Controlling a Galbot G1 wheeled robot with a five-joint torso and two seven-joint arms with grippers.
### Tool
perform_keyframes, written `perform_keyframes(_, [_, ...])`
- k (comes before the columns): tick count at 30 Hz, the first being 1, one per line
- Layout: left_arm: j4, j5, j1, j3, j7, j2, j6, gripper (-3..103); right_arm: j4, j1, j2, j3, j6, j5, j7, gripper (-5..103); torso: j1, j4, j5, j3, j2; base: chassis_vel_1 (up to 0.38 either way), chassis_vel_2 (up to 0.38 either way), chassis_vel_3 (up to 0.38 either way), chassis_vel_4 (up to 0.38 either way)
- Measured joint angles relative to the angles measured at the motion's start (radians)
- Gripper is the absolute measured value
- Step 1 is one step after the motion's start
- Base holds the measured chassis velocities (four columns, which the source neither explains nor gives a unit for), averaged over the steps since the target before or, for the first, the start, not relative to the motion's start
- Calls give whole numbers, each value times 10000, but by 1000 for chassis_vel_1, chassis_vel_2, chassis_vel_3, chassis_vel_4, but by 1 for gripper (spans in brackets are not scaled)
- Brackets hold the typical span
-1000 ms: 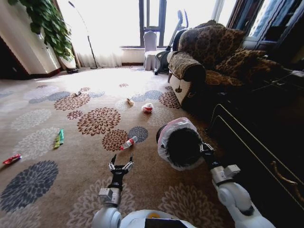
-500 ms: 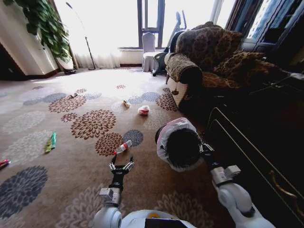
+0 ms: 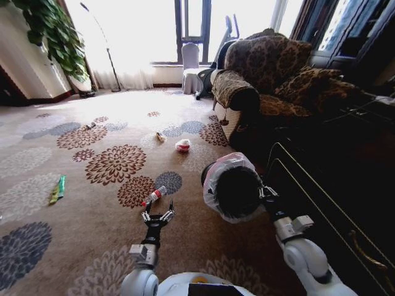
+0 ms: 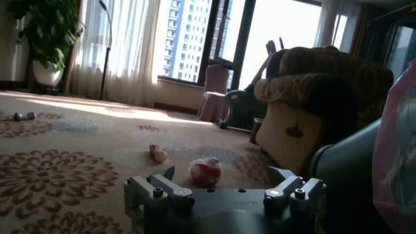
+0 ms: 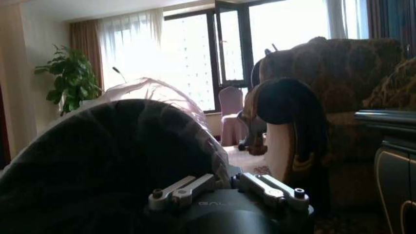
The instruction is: Pick up the trash from the ground and place it into the trash bin.
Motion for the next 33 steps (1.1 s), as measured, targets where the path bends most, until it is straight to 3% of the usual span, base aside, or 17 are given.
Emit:
perform_keyframes(22, [206, 0, -101, -16, 11, -6, 10, 95, -118, -183, 125, -32, 342, -66, 2, 0, 13, 3, -4, 8, -2, -191, 187, 198, -183])
perform_keyframes(32, [625, -107, -197, 114, 10, 5, 84, 99, -124, -173, 82, -46, 364, -59, 0, 0, -2, -1, -3, -3, 1, -11, -34, 16, 37])
perform_keyframes(33, [710, -174, -215, 163, 11, 13, 162, 94, -124, -177, 73, -46, 367, -57, 0, 0, -1, 0, -5, -2, 0, -113, -66, 97, 63])
